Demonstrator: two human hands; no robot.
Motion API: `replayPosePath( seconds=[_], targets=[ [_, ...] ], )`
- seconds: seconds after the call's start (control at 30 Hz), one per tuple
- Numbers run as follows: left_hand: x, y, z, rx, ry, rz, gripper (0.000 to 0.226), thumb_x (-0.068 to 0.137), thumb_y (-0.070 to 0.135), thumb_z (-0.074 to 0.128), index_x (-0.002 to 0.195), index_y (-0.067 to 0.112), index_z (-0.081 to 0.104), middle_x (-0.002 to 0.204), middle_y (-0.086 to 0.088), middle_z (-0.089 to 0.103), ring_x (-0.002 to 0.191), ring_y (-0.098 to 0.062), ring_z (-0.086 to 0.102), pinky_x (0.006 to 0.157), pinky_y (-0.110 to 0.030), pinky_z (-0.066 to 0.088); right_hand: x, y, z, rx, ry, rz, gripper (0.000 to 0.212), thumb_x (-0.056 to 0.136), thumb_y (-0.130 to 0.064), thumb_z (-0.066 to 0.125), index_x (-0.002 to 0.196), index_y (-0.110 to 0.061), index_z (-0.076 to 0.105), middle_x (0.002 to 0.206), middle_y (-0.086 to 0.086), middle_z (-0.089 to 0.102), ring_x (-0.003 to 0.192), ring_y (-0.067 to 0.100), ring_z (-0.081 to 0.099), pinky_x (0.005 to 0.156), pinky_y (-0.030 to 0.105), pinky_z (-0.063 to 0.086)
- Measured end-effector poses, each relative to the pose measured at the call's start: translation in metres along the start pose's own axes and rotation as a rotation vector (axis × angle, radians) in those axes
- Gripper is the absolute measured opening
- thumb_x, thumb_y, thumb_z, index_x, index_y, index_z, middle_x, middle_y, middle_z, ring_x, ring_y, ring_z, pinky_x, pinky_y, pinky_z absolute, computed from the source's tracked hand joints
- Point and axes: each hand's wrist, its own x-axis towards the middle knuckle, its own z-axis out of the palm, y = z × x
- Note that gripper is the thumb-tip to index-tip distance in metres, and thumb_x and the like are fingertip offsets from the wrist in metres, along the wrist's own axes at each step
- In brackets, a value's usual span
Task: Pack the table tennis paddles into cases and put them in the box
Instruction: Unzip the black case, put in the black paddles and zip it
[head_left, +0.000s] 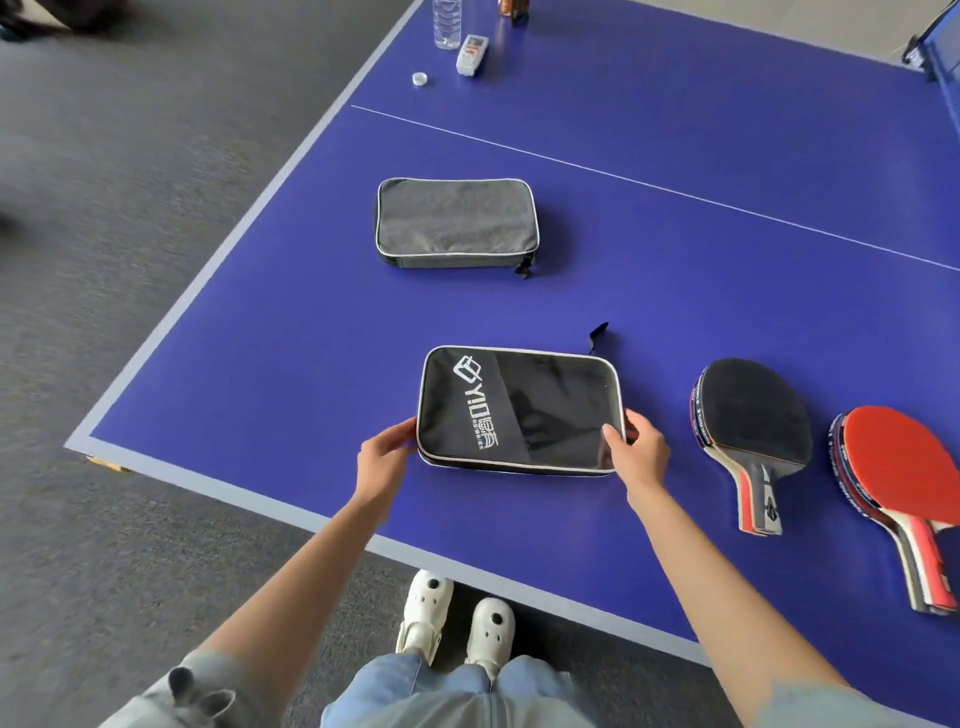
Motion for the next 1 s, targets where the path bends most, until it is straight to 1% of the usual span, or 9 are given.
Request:
replayPosePath(
  seconds=[0.13,0.3,0.4,0.53,0.63,0.7,0.83,0.9,1.0],
  targets=[
    [0.000,0.007,0.003,-0.200,-0.001,-0.077,0.048,0.082,-0.013,0.041,0.116,0.011,0.064,0.109,-0.004,0.070,0.098,-0.013,0.065,0.089,-0.026,0.046,0.007,-0.006,-0.004,-0.009,-0.021,0.009,0.032,0.083,-0.009,0.062,0.115,-0.009,0.063,0.095,0.008,0.067,0.083,0.020,0.057,0.073,0.026,0.044],
    [0.013,0.030,0.007,-0.280,0.005,-0.070,0.038,0.090,-0.006,0.044,0.123,0.007,0.057,0.114,-0.005,0.063,0.103,-0.018,0.059,0.092,-0.030,0.045,0.011,-0.003,0.001,-0.038,0.004,0.023,0.034,0.084,-0.009,0.062,0.118,-0.006,0.061,0.103,0.013,0.068,0.087,0.023,0.058,0.079,0.029,0.047],
    [0.015,0.029,0.008,-0.243,-0.070,-0.101,0.039,0.088,-0.007,0.046,0.122,0.008,0.058,0.105,-0.003,0.065,0.089,-0.015,0.062,0.095,-0.033,0.046,0.012,-0.002,0.001,-0.082,0.054,-0.019,0.032,0.085,-0.008,0.062,0.116,-0.003,0.062,0.104,0.015,0.067,0.095,0.031,0.060,0.085,0.034,0.047],
    [0.006,0.013,0.010,-0.272,-0.168,-0.114,0.041,0.086,-0.015,0.042,0.121,0.001,0.057,0.092,-0.006,0.064,0.078,-0.018,0.063,0.072,-0.024,0.057,0.025,-0.002,-0.002,-0.123,0.128,0.014,0.027,0.084,-0.012,0.063,0.109,-0.002,0.066,0.103,0.021,0.065,0.097,0.037,0.060,0.089,0.044,0.049],
    [-0.002,0.009,0.014,-0.274,-0.180,-0.100,0.043,0.085,-0.015,0.041,0.119,0.004,0.060,0.094,-0.010,0.061,0.081,-0.020,0.062,0.067,-0.020,0.056,0.033,-0.003,-0.001,-0.153,0.147,0.026,0.021,0.084,-0.009,0.062,0.103,-0.003,0.069,0.100,0.021,0.067,0.093,0.037,0.061,0.083,0.042,0.051],
    [-0.001,0.008,0.016,-0.277,-0.174,-0.097,0.045,0.084,-0.014,0.040,0.119,0.005,0.060,0.094,-0.010,0.059,0.084,-0.021,0.062,0.069,-0.021,0.056,0.037,-0.004,0.000,-0.154,0.154,0.047,0.020,0.082,-0.008,0.062,0.100,-0.005,0.070,0.098,0.020,0.068,0.092,0.037,0.063,0.083,0.042,0.052],
    [0.007,0.004,0.016,-0.150,-0.162,-0.091,0.042,0.085,0.001,0.051,0.123,0.016,0.061,0.098,-0.001,0.064,0.087,-0.018,0.066,0.092,-0.034,0.052,0.029,-0.007,0.000,-0.113,0.142,0.103,0.018,0.082,-0.006,0.059,0.096,-0.004,0.070,0.091,0.015,0.071,0.085,0.030,0.063,0.078,0.038,0.053],
    [0.008,0.006,0.017,0.014,-0.099,0.005,0.040,0.087,0.008,0.055,0.126,0.018,0.058,0.110,0.000,0.061,0.095,-0.017,0.062,0.091,-0.031,0.049,0.018,-0.009,0.000,-0.094,0.137,0.110,0.015,0.085,-0.006,0.057,0.096,-0.002,0.067,0.090,0.011,0.068,0.086,0.029,0.061,0.076,0.032,0.048],
    [0.012,0.003,0.022,0.575,0.077,0.488,0.055,0.082,0.012,0.065,0.135,0.015,0.047,0.133,-0.009,0.045,0.121,-0.025,0.041,0.097,-0.035,0.041,-0.002,-0.009,0.003,-0.035,0.110,0.109,0.011,0.088,-0.007,0.054,0.092,-0.004,0.064,0.088,0.007,0.063,0.084,0.026,0.057,0.070,0.026,0.043]
  ],
)
